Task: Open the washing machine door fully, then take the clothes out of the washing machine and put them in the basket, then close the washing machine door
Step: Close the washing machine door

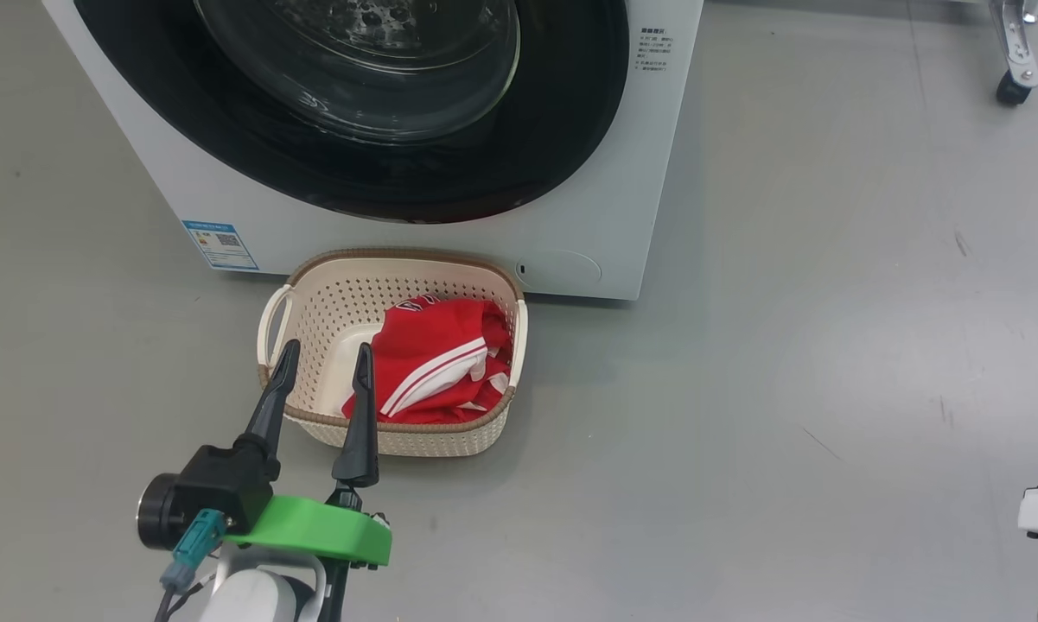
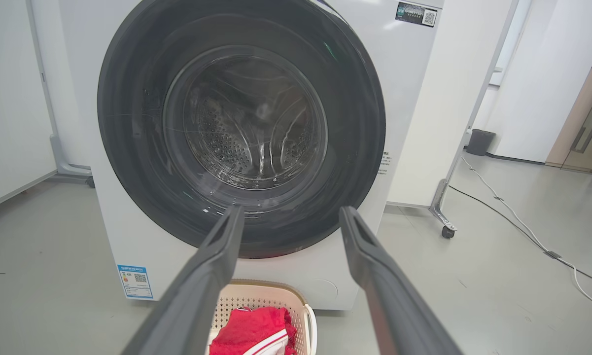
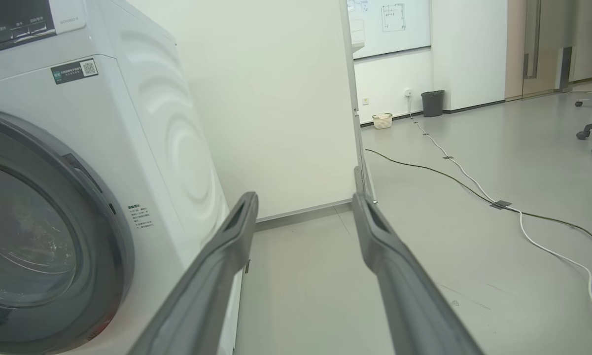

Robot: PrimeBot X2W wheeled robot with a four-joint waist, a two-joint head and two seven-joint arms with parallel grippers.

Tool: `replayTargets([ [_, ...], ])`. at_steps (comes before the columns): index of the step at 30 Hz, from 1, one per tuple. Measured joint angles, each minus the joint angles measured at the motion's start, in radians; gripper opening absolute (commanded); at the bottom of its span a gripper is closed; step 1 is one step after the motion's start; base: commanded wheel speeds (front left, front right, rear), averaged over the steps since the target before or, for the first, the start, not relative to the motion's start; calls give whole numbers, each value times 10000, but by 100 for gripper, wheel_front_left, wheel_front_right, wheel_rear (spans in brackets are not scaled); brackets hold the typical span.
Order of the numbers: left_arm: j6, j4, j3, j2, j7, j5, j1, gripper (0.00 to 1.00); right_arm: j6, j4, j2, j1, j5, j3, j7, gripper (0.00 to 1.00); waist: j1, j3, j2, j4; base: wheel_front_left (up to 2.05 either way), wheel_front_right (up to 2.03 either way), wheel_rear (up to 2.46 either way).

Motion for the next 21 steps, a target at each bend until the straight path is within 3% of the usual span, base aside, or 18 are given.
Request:
replayTargets([
  [21, 0, -31, -29, 2, 0, 0, 19, 100, 360, -67, 337, -1, -504, -347, 0, 100, 0, 25, 0, 69, 0, 0, 0],
])
